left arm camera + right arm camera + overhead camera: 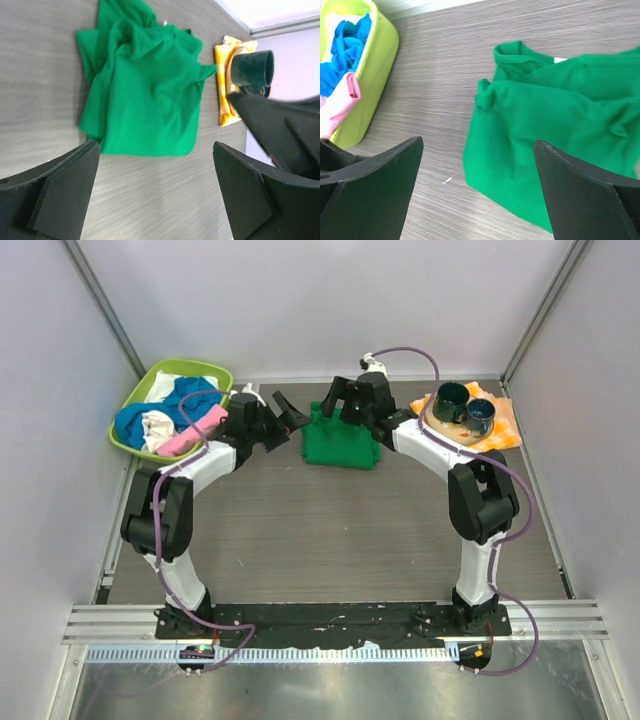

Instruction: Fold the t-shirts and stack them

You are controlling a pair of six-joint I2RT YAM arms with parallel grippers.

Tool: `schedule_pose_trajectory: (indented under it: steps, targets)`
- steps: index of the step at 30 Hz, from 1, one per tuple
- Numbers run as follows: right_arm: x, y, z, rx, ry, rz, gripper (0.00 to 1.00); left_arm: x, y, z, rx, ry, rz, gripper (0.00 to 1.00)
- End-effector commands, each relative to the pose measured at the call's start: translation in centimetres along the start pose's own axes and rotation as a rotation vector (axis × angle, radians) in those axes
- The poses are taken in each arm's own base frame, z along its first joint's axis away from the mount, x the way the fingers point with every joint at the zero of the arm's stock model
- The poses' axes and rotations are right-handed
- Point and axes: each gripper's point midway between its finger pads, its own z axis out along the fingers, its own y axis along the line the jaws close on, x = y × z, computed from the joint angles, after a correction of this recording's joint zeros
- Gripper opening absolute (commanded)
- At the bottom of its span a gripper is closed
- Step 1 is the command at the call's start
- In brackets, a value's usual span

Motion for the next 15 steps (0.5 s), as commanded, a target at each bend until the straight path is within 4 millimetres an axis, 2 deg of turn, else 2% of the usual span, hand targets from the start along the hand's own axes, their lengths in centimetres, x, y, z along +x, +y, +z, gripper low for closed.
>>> schedule_pose_trajectory:
  steps: [1, 3, 4, 5, 7, 9, 15]
  targets:
    - [-0.1, 2.6, 1.9, -0.127, 0.016, 0.011, 0.99, 0.0, 0.2, -2.1, 0.014, -0.063, -0.01, 1.0]
    - [0.9, 2.7, 3.4, -0.153, 0.029, 0.018, 0.99, 1.0, 1.0, -2.7, 0.01, -0.063, -0.028, 1.0]
    - [1.0, 2.8, 3.8, -0.165, 0.029, 0.018, 0.99, 1.9, 2.1, -2.9, -0.008, -0.054, -0.04, 1.0]
    - [1.1, 2.9, 4.3, -0.179, 0.024, 0.022, 0.99, 1.8, 1.8, -3.3, 0.007, -0.065, -0.037, 1.0]
    - [2.5, 2.5, 5.4, -0.184, 0.049, 0.033, 0.99, 2.7, 2.8, -3.7, -0.005, -0.058, -0.052, 1.0]
    - [3.8, 1.9, 6.3, -0.175, 0.071, 0.036, 0.99, 2.9, 2.9, -4.3, -0.006, -0.065, -0.05, 1.0]
    - [8.7, -1.2, 6.7, -0.122, 0.15, 0.041, 0.98, 4.8, 4.8, -5.7, -0.045, -0.048, -0.064, 1.0]
